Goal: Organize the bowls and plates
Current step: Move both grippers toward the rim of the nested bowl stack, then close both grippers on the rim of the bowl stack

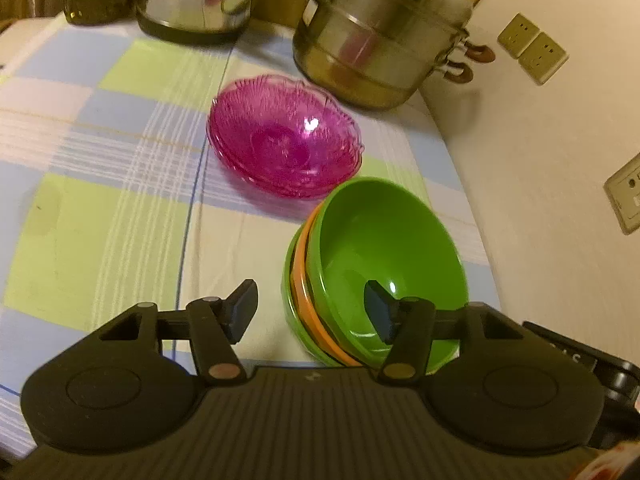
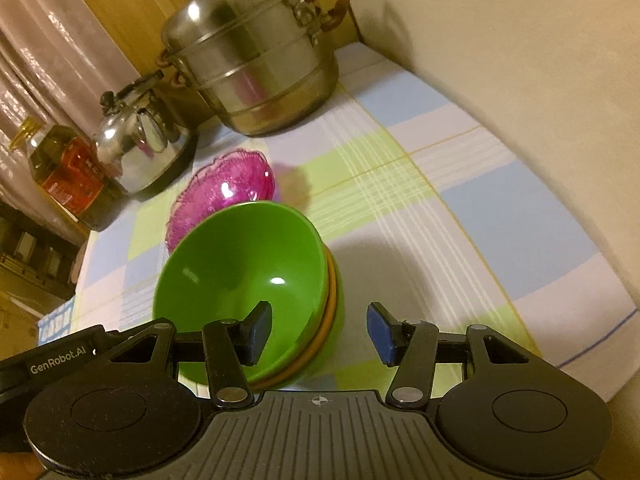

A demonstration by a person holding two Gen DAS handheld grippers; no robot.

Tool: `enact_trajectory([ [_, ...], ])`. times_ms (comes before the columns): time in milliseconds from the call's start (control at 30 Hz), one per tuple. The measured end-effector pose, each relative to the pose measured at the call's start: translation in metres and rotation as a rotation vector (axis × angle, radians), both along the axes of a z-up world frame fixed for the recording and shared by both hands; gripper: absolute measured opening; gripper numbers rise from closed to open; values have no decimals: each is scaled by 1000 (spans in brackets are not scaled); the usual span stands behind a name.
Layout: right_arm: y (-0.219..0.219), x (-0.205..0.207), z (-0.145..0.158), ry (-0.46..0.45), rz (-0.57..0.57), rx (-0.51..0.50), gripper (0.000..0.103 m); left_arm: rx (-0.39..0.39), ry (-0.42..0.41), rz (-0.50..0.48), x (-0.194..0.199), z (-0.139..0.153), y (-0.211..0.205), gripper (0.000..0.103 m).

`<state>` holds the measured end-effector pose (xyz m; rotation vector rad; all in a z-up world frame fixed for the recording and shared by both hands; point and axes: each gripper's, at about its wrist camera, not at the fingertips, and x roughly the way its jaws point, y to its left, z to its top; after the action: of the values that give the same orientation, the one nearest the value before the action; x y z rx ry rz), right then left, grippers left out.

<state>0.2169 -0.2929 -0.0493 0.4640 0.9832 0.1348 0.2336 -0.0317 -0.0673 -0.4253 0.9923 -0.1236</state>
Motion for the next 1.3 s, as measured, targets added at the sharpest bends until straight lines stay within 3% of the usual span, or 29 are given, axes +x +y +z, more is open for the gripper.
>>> enact_trajectory([
  [200, 1, 18, -18, 56, 6, 25, 53, -31, 50, -10, 12, -18, 0, 50],
  [533, 5, 32, -37, 124, 31, 49, 52, -117, 109, -7, 23, -34, 2, 35],
  [667, 6, 35, -42, 146, 40, 56, 49, -103, 110, -16, 24, -34, 1, 35],
  [733, 6, 36, -45, 153, 44, 55, 38, -101, 109, -21, 24, -34, 1, 35],
  [800, 7, 37, -47, 162, 46, 59, 35, -99, 109, -25, 24, -34, 1, 35],
  [1300, 12, 28, -45, 150, 41, 24, 31, -75, 107, -41, 16, -32, 0, 33],
])
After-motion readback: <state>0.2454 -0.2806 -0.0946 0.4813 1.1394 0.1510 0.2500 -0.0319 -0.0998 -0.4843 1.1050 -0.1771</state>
